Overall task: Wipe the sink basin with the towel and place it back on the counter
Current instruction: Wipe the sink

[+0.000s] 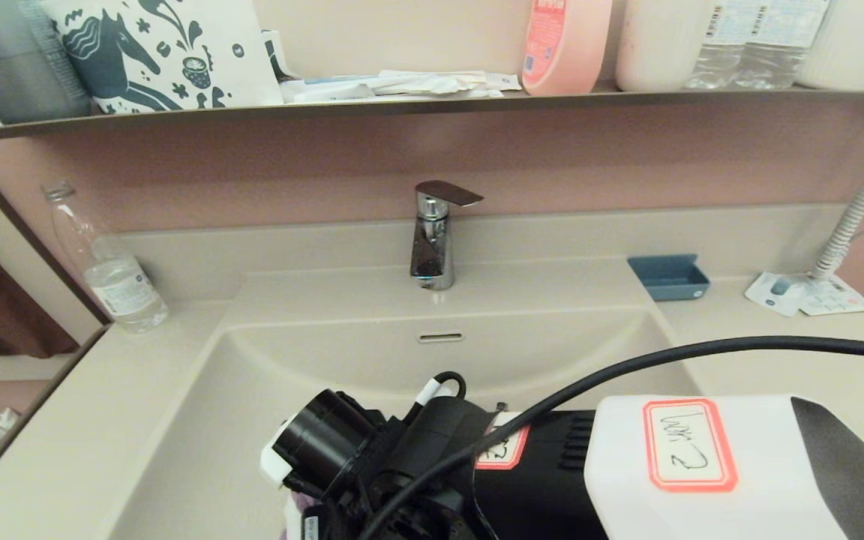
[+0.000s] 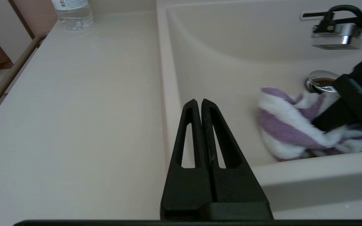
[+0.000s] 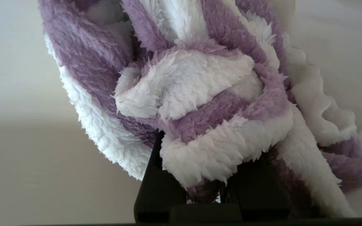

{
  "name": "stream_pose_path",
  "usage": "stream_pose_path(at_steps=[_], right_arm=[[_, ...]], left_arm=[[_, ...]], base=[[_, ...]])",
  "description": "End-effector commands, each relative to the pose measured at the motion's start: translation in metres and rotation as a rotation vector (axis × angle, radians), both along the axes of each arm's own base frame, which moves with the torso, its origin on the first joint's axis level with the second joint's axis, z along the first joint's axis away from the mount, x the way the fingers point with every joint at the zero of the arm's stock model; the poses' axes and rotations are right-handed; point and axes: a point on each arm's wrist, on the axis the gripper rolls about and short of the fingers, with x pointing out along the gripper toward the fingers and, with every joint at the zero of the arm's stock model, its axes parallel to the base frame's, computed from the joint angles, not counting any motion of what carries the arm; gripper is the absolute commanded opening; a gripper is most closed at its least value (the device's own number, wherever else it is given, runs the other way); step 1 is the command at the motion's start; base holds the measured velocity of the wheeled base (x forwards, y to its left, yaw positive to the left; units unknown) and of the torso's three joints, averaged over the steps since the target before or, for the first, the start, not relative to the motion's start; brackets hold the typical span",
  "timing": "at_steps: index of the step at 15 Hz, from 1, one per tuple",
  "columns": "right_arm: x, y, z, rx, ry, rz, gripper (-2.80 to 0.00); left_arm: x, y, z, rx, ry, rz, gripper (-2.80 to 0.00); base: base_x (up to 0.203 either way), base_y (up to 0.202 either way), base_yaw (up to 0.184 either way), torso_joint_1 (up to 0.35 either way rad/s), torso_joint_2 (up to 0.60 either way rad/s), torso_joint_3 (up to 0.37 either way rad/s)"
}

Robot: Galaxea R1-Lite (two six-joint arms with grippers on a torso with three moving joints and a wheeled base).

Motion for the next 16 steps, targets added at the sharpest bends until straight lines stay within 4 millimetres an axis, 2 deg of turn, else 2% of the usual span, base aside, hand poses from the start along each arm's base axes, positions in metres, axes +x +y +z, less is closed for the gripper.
stream_pose_path(at_steps=[1, 5, 8, 12, 16], right_arm=[[-0.003, 0.014, -0.014, 0.032, -0.021, 0.027, -2.80], [0.003, 0.032, -0.017, 0.152, -0.141, 0.088, -2.80], [0.022, 0.039, -0.019, 0.264, -0.246, 0.086, -2.80], [0.042, 0.037, -0.028, 0.251, -0.382, 0.076, -2.80], [0.064, 0.028, -0.023, 0.250, -0.447, 0.043, -2.80]], left_arm=[[0.000, 0.000, 0.000, 0.000, 0.001, -0.001, -2.80], [0.000, 0.000, 0.000, 0.000, 0.001, 0.000, -2.80], [0.000, 0.000, 0.000, 0.000, 0.001, 0.000, -2.80], [0.000, 0.000, 0.000, 0.000, 0.001, 0.000, -2.80], [0.000, 0.000, 0.000, 0.000, 0.001, 0.000, -2.80]], base=[[0.000, 0.000, 0.000, 0.000, 0.00, 0.000], [0.000, 0.000, 0.000, 0.000, 0.00, 0.000], [0.000, 0.000, 0.000, 0.000, 0.00, 0.000], [0.000, 0.000, 0.000, 0.000, 0.00, 0.000], [0.000, 0.000, 0.000, 0.000, 0.00, 0.000]])
